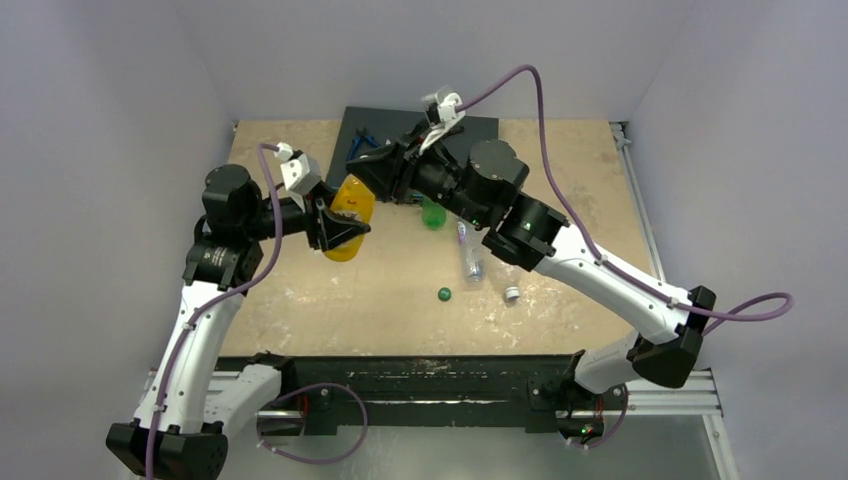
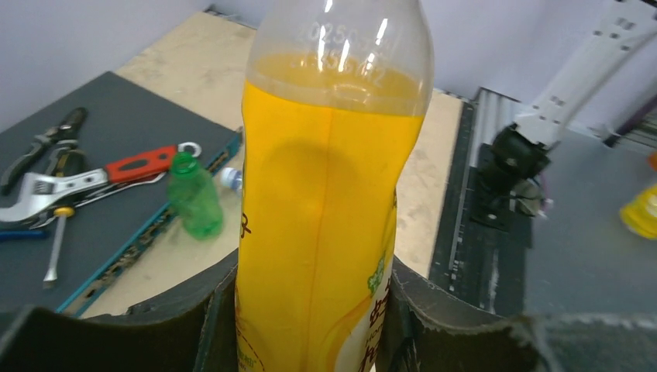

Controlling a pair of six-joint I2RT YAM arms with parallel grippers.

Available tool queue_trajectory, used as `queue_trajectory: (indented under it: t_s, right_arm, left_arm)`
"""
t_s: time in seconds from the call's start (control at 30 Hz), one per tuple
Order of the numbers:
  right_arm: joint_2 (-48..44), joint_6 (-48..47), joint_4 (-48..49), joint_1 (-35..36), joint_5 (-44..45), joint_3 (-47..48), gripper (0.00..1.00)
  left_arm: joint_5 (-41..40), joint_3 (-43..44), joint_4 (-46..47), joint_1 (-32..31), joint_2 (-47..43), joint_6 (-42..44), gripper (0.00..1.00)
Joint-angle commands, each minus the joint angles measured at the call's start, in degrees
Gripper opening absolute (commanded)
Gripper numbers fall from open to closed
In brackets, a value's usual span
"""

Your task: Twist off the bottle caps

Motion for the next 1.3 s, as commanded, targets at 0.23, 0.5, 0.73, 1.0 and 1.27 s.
queue_trajectory:
  t_s: [0.23,0.5,0.73,1.0,1.27]
  right_arm:
    - [-9.82,-0.26,16.97,-5.48,-28.43,-10.28,0.0]
    - [-9.81,-2.07,12.16,-5.72,-20.65,-7.58,0.59]
    - [-3.51,-4.24,-3.17,0.79,1.83,4.45,0.71]
    - [-5.13,-3.33,-5.54,1.02,4.26,1.49,0.73]
    - [-10.59,-2.08,6.19,1.01,-8.73,-10.59,0.76]
  left_arm:
    - [21.21,8.1,-15.81,0.05,0.96,6.75,0.07]
    - [15.04,6.74,-13.77,0.05,-0.47,6.88,0.06]
    - [-3.44,2.24,-4.4,0.05,-3.88,6.69,0.06]
    - [-4.17,0.39,-1.99,0.05,-3.66,4.85,0.05]
    - [-2.21,-0.96,2.86,0.05,-2.58,-0.34,0.05]
